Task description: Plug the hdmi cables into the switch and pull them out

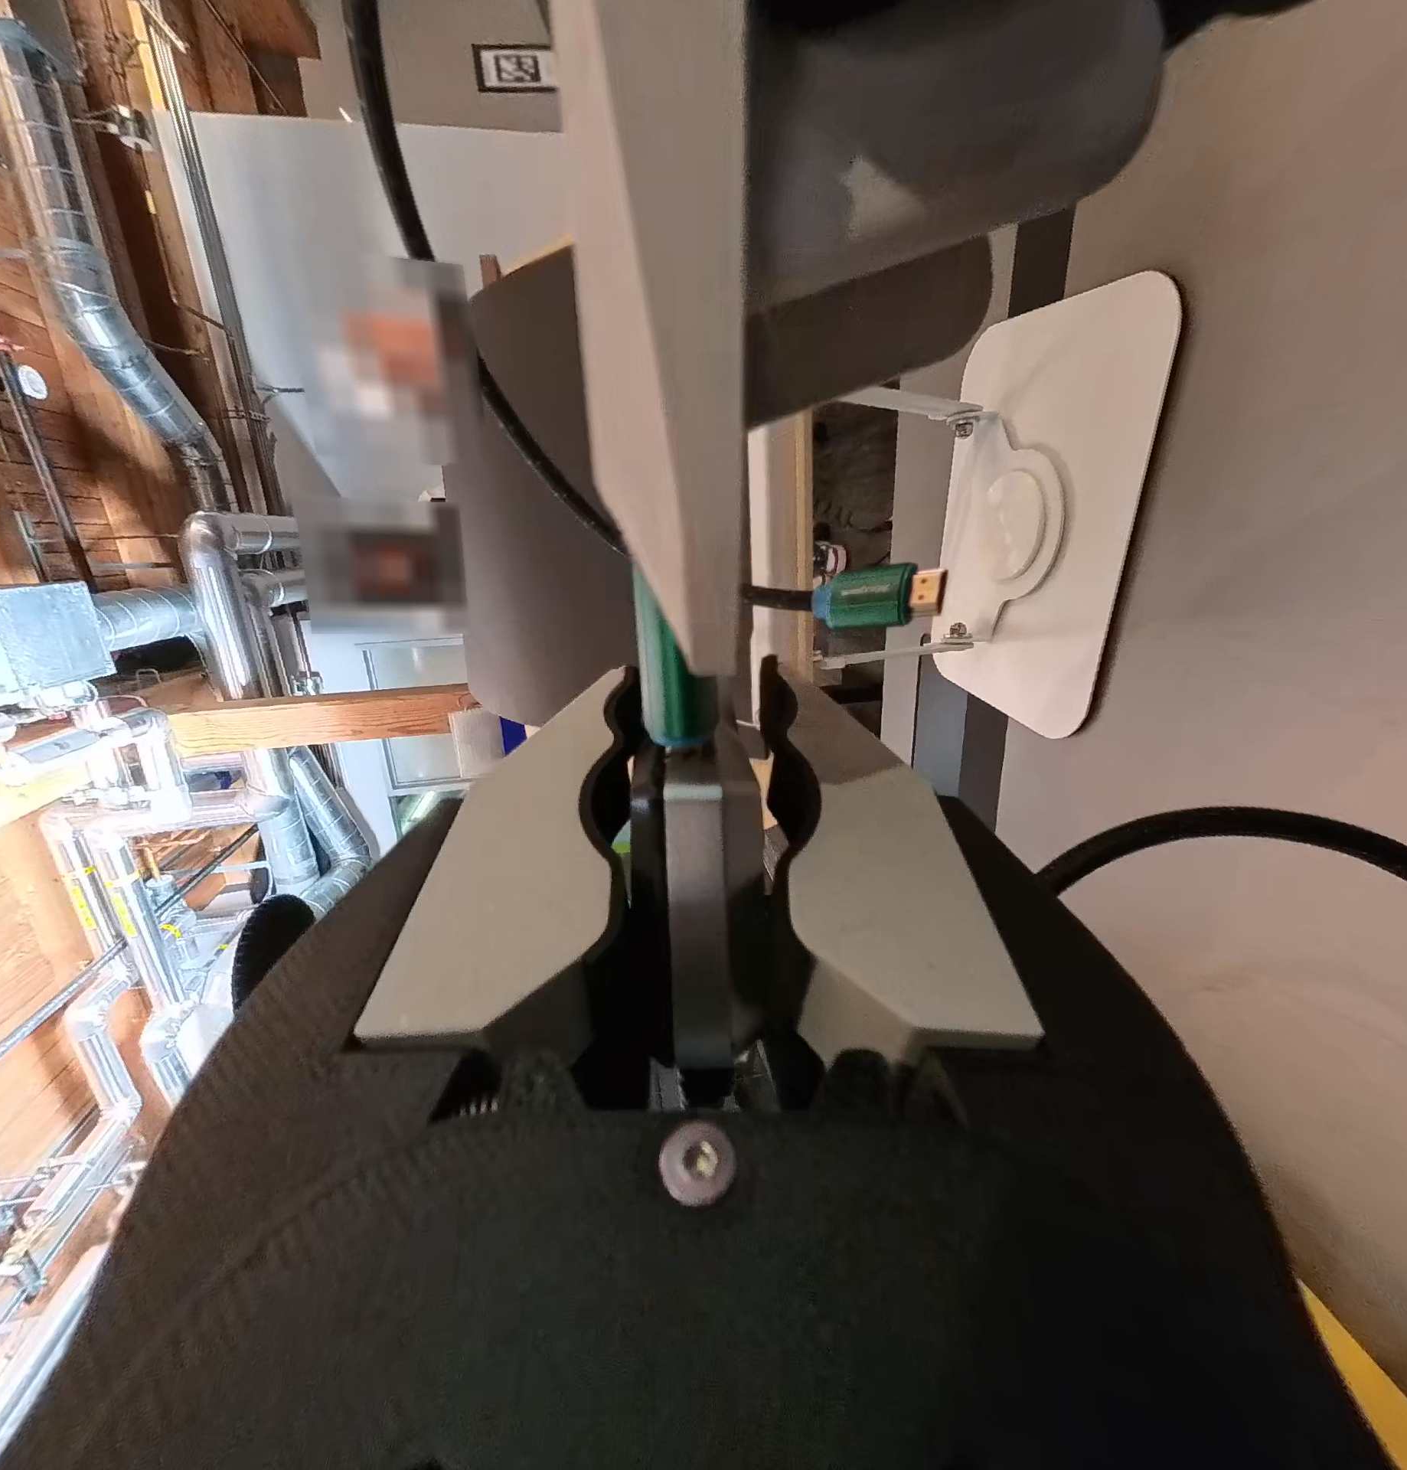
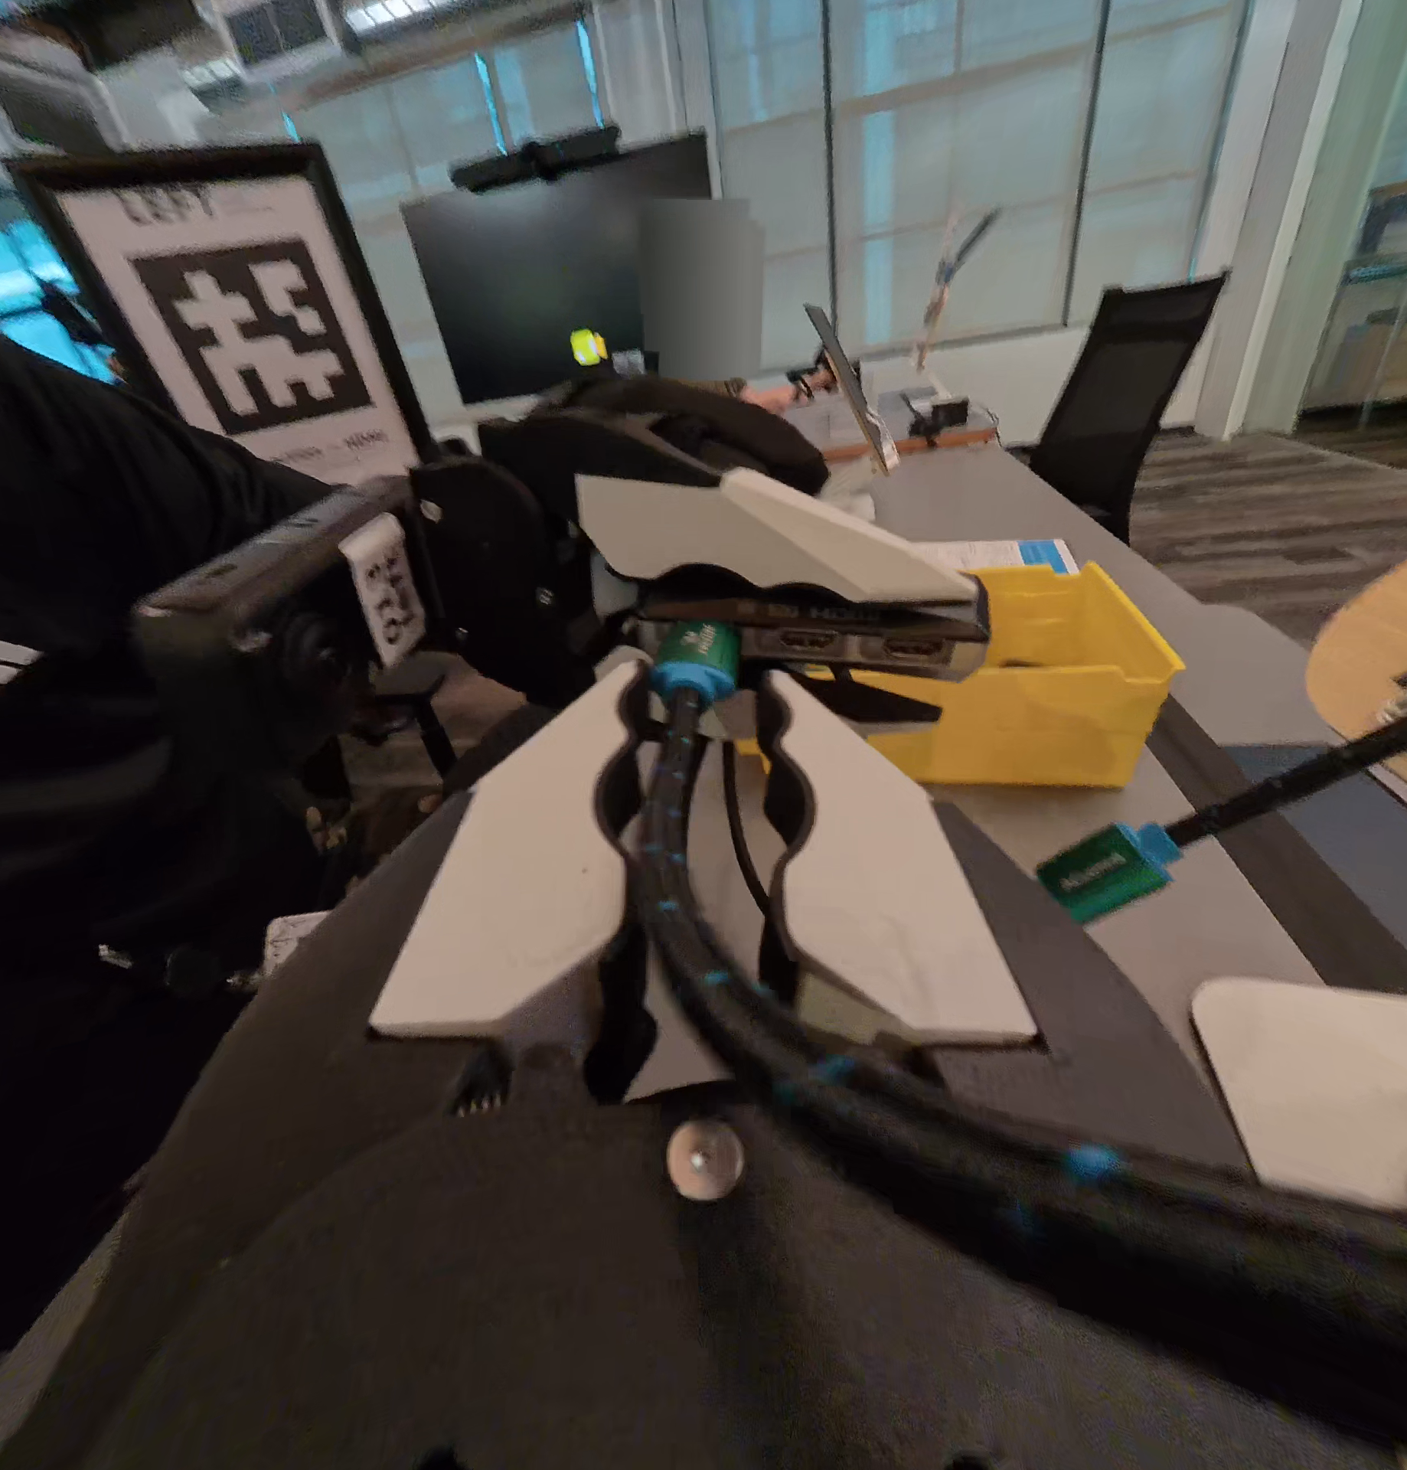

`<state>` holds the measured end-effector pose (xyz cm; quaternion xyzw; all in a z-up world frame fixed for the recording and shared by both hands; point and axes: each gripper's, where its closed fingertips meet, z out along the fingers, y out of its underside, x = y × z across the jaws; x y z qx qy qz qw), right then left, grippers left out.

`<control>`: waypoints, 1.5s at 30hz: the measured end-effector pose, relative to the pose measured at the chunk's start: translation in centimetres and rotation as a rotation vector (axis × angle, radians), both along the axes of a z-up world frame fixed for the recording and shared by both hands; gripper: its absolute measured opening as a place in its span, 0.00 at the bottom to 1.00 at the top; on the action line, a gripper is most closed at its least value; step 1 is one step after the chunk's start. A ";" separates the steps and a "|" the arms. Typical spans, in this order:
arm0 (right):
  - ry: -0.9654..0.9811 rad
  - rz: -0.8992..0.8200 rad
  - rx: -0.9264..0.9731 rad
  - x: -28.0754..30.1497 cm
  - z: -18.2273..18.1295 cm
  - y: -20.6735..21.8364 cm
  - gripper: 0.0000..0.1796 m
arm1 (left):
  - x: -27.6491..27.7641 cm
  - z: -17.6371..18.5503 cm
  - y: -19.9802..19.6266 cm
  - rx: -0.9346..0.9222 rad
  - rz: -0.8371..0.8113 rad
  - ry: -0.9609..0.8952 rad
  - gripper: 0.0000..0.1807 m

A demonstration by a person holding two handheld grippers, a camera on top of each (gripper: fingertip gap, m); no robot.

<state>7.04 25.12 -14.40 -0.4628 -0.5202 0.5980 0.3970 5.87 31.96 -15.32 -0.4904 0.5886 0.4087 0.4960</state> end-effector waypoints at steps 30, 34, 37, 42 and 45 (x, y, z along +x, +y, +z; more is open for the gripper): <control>0.011 -0.012 -0.036 -0.4 0.4 0.0 0.11 | -0.2 -0.3 0.0 -0.006 0.013 -0.020 0.16; 0.003 -0.003 -0.045 -0.5 0.1 0.0 0.12 | -0.3 -0.3 0.1 -0.004 0.015 -0.022 0.16; 0.006 -0.001 -0.043 -0.5 0.1 0.0 0.14 | -0.2 0.0 0.1 0.003 0.016 -0.025 0.16; 0.004 0.001 -0.030 -0.5 0.2 -0.2 0.11 | -0.2 -0.1 0.0 0.000 0.016 -0.027 0.16; 0.017 0.009 -0.041 -0.4 0.4 -0.3 0.11 | -0.2 0.1 -0.1 0.002 0.013 -0.029 0.16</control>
